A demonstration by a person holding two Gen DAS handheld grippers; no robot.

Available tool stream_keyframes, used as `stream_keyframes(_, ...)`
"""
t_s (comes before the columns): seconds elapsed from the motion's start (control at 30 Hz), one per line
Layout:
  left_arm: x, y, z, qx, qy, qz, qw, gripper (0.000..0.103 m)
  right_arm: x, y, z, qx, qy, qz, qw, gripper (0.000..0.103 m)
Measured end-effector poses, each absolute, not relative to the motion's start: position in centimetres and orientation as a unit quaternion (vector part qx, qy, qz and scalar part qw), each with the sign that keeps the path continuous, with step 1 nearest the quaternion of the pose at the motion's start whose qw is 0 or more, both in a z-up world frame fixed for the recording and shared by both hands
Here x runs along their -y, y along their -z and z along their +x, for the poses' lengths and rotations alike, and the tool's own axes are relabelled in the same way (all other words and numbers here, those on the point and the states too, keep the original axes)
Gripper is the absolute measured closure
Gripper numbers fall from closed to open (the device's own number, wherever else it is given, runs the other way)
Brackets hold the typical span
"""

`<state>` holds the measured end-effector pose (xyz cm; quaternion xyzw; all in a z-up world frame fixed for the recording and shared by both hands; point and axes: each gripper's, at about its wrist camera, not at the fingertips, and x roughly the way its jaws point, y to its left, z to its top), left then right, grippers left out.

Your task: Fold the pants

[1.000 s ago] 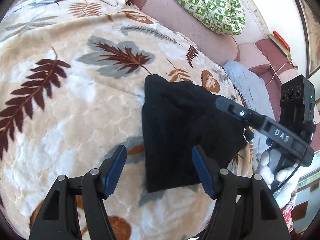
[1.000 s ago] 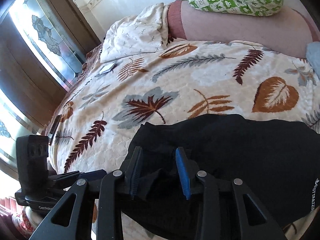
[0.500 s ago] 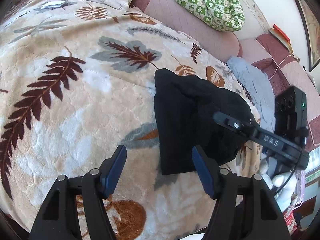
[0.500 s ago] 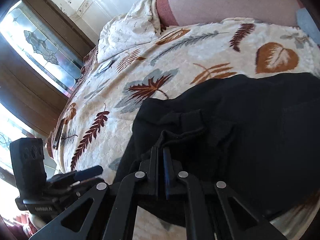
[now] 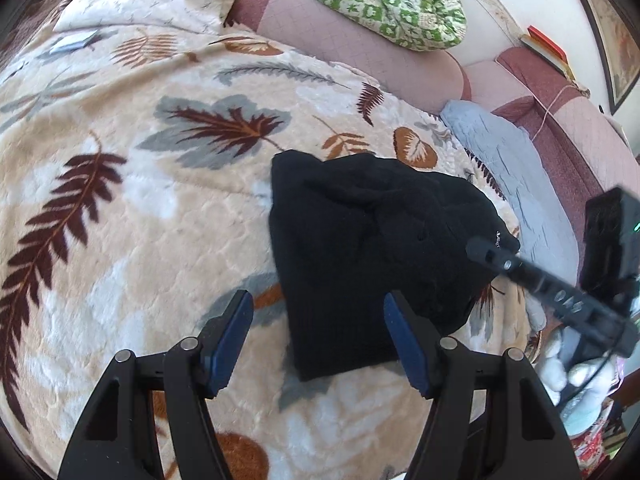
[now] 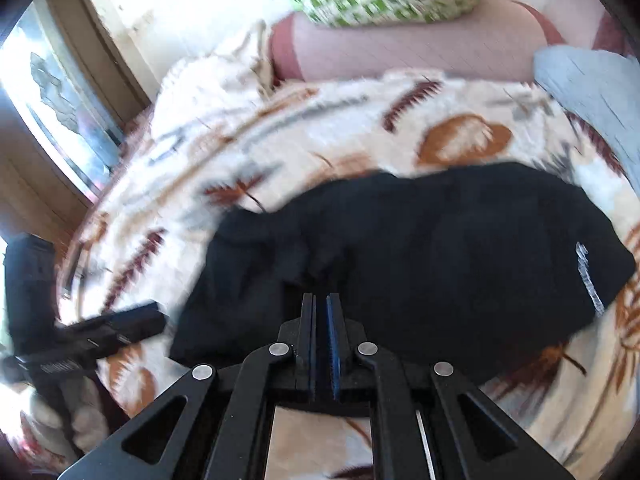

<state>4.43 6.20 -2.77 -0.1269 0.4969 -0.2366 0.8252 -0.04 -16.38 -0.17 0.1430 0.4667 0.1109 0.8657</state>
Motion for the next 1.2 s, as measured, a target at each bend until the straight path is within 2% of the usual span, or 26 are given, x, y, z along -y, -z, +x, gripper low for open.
stream_keyframes(0.1,-4.6,3.6,4.7,-0.506,0.245,-0.113,0.819,0.036,15.1,0.4,1.5,-0.462,-0.159,0.189,0.852,0.096)
stream_keyframes(0.23,-3.7,4.8,4.1,-0.514,0.249,-0.092,0.816,0.036,14.0,3.4,2.7,-0.492,-0.153,0.192,0.835,0.096)
stream_keyframes(0.33,-3.6,5.3,3.8,-0.508,0.252,-0.083,0.819,0.035,13.9,5.8,2.9,-0.516,-0.123,0.161,0.833,0.099)
stream_keyframes(0.43,-3.2,5.2,3.7,-0.505,0.255,-0.072,0.822,0.031,14.5,5.8,2.3,-0.496,-0.132,0.154,0.844,0.101)
stream_keyframes(0.6,-3.3,3.3,4.2,-0.502,0.262,-0.075,0.821,0.031,14.5,5.6,1.6,-0.492,-0.124,0.129,0.852,0.101)
stream_keyframes(0.73,-2.9,0.2,6.8,-0.470,0.246,-0.062,0.845,0.030,15.1,5.8,1.3,-0.484,-0.133,0.147,0.852,0.101)
stream_keyframes(1.0,2.1,4.0,13.6,-0.507,0.196,0.020,0.839,0.030,15.5,6.5,0.1,-0.451,-0.142,0.169,0.865,0.100)
stream_keyframes(1.1,4.6,4.4,14.6,-0.500,0.179,0.091,0.842,0.028,15.7,6.7,-0.1,-0.441,-0.147,0.179,0.867,0.100)
stream_keyframes(1.2,5.5,2.9,15.4,-0.511,0.192,0.094,0.833,0.028,16.1,6.3,-0.6,-0.433,-0.149,0.190,0.869,0.100)
